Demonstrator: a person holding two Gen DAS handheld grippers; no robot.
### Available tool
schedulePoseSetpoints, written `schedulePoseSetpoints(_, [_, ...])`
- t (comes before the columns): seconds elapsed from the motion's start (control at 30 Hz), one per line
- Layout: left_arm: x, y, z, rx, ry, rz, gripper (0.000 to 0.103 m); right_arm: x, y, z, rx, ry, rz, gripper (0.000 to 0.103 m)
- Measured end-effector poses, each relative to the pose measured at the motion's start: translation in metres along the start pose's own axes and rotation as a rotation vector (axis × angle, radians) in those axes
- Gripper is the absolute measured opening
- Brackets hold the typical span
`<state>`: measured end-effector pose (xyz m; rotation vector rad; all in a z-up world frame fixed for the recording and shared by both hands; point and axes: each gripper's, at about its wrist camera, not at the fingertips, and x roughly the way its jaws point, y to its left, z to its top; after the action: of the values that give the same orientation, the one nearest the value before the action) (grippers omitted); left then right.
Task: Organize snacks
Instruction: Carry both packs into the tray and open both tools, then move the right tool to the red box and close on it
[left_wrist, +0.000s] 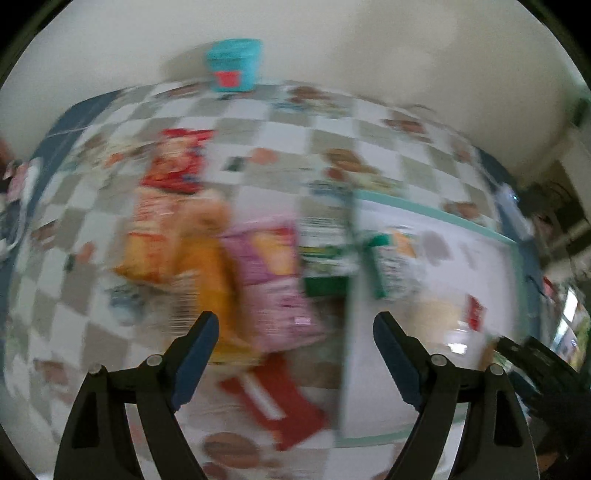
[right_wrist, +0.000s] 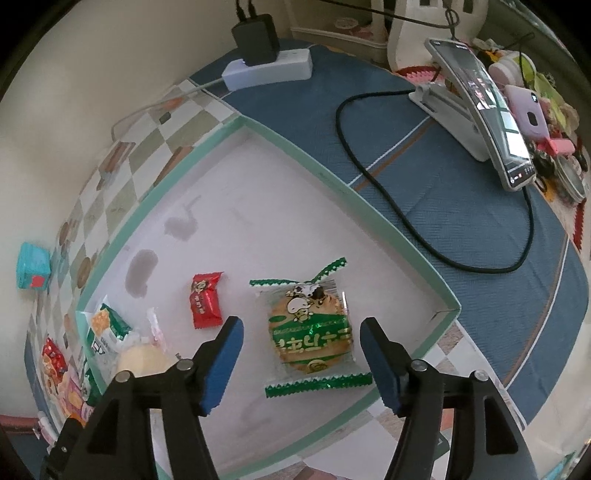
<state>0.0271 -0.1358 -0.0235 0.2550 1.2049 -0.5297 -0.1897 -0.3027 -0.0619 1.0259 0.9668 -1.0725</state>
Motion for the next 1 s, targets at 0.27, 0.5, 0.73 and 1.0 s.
schedulePoseSetpoints(0.27, [0.000, 0.087, 0.007, -0.200, 0.015, 0.121, 0.100, -0.011, 0.044, -0.018, -0.159, -0.053, 0.028, 0.075])
schedulePoseSetpoints(0.5, [-0.004, 0.141, 0.004, -0.325, 0.008, 0.189, 0.100, -0.024, 0.100, -0.053, -0.355, -0.085, 0.103, 0.084])
schedulePoseSetpoints(0.73, [-0.007, 0.151, -0.001, -0.305, 0.021, 0.234, 0.100, -0.027, 0.139, -0.087, -0.501, -0.065, 0.160, 0.085])
schedulePoseSetpoints(1.0, [-0.007, 0.142, -0.013, -0.200, 0.052, 0.288, 0.100, -0.018, 0.171, -0.119, -0.642, 0.007, 0.202, 0.092])
